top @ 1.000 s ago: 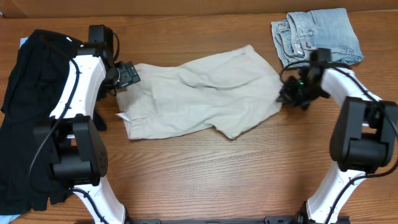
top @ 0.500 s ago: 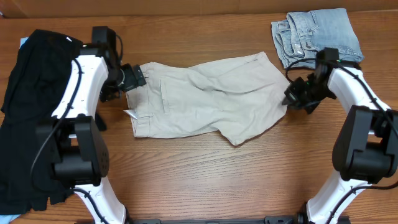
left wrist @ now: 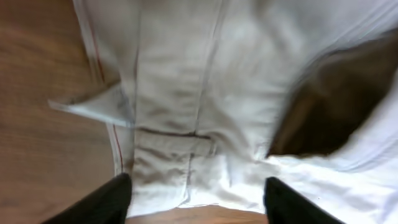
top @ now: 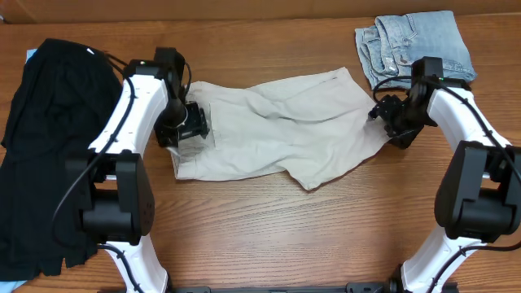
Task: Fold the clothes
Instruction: 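Pull the folded shorts' ends apart with both grippers to straighten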
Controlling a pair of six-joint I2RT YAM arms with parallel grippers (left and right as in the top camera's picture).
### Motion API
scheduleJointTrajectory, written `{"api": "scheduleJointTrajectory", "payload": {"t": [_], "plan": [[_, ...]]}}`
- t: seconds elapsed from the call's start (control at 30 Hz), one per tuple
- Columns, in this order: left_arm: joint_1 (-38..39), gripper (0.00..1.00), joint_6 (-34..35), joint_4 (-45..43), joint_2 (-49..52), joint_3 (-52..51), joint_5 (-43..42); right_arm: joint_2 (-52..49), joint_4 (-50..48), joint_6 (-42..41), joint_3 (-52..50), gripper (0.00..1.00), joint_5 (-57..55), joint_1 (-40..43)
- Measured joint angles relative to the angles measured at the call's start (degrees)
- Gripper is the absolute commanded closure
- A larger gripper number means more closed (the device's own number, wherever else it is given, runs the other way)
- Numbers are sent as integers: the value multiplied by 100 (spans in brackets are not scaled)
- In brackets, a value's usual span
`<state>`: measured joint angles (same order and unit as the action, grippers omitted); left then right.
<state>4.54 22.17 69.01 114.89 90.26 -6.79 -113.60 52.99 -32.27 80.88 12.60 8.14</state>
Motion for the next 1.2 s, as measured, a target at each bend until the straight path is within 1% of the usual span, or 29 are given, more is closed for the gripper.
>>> {"api": "scheduleJointTrajectory", "payload": {"t": [0.07, 0.17, 0.3, 0.47, 0.57, 0.67, 0.83, 1.07, 1.2], "plan": [[0, 48, 101, -26, 0, -223, 7, 0, -39, 42, 0, 24, -26, 42], [0, 49, 251, -170, 0, -514, 9, 0, -92, 122, 0, 24, -66, 83], [0, 48, 352, -345, 31, -702, 31, 0, -120, 188, 0, 21, -90, 83], [0, 44, 404, -511, 44, -730, 339, 0, -157, 278, 0, 20, -103, 83], [0, 42, 433, -763, 44, -739, 483, 0, -168, 315, 0, 20, -105, 83], [0, 41, 448, -1051, 44, -741, 562, 0, -181, 345, 0, 20, -105, 83], [2, 40, 448, -1235, 44, -763, 605, 0, -181, 382, 0, 19, -129, 81], [157, 42, 448, -1241, 44, -885, 726, 0, -177, 385, 0, 18, -149, 83], [214, 50, 450, -1248, 44, -962, 839, 0, -177, 426, 0, 18, -151, 83]]}}
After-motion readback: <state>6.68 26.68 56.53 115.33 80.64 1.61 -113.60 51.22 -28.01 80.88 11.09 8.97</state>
